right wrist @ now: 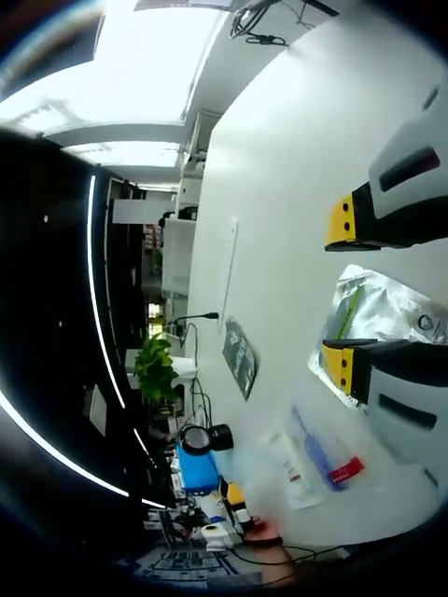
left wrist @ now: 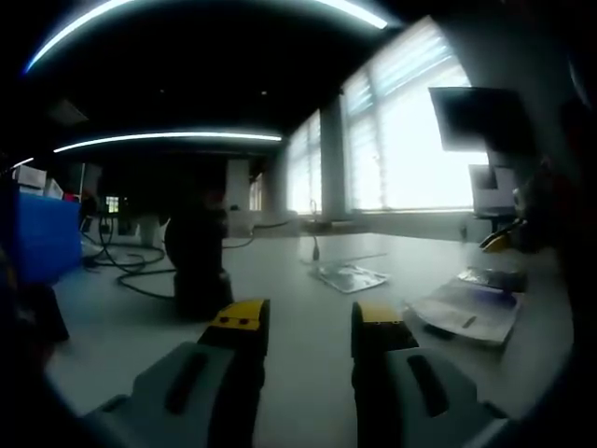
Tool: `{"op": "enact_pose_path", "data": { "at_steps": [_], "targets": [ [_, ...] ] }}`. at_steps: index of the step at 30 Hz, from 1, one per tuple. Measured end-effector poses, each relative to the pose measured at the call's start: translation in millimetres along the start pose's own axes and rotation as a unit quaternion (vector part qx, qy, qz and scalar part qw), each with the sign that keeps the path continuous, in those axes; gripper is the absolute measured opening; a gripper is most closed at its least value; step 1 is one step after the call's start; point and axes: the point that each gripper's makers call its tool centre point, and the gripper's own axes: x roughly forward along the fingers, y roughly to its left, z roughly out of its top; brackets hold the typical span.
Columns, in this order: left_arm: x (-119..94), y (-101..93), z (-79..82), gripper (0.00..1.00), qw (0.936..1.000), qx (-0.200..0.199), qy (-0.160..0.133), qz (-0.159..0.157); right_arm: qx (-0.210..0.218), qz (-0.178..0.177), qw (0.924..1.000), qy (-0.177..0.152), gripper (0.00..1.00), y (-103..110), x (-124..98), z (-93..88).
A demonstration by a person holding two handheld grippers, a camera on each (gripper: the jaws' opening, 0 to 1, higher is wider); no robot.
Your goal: Clip sheet goods on table flip sheet goods clip sheet goods scan sheet goods put sheet goods back to table
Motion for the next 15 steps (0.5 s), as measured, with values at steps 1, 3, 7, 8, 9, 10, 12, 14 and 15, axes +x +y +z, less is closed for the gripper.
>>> {"op": "enact_pose_path", "data": {
  "at_steps": [1, 3, 7, 8, 9, 10, 12, 14, 15],
  "targets": [
    [0, -0.1, -0.3, 0.28, 1.0000, 0.000, 0.001, 0.000, 0.000, 0.000, 1.0000, 0.003, 0.32, -2, 2, -1.5],
    [0, -0.5, -0.7, 0.28, 1.0000, 0.001, 0.002, 0.000, -0.001, -0.002, 1.0000, 0.010, 0.32, -7, 5, -4.9],
    [0, -1.3, -1.2, 0.28, 1.0000, 0.004, 0.003, -0.001, -0.004, -0.001, 0.9998, 0.018, 0.31, -9, 9, -8.0],
    [0, -1.4, -1.1, 0.28, 1.0000, 0.004, 0.003, -0.002, -0.005, 0.002, 0.9998, 0.020, 0.31, -9, 10, -8.6],
    [0, -1.3, -1.1, 0.28, 1.0000, 0.004, 0.003, -0.001, -0.002, 0.005, 0.9998, 0.022, 0.31, -8, 12, -9.0],
    [0, -1.4, -0.9, 0.28, 1.0000, 0.003, 0.003, -0.002, 0.001, 0.008, 0.9997, 0.024, 0.31, -8, 15, -10.2],
    [0, -1.6, -0.6, 0.28, 1.0000, 0.005, 0.002, -0.002, 0.001, 0.009, 0.9996, 0.027, 0.30, -8, 18, -12.2],
    [0, -1.9, -0.5, 0.28, 1.0000, 0.006, 0.002, -0.002, 0.003, 0.010, 0.9995, 0.029, 0.30, -8, 20, -13.3],
    [0, -1.9, -0.5, 0.28, 1.0000, 0.007, 0.002, -0.002, 0.005, 0.010, 0.9995, 0.030, 0.30, -8, 21, -13.9]
  ]
}}
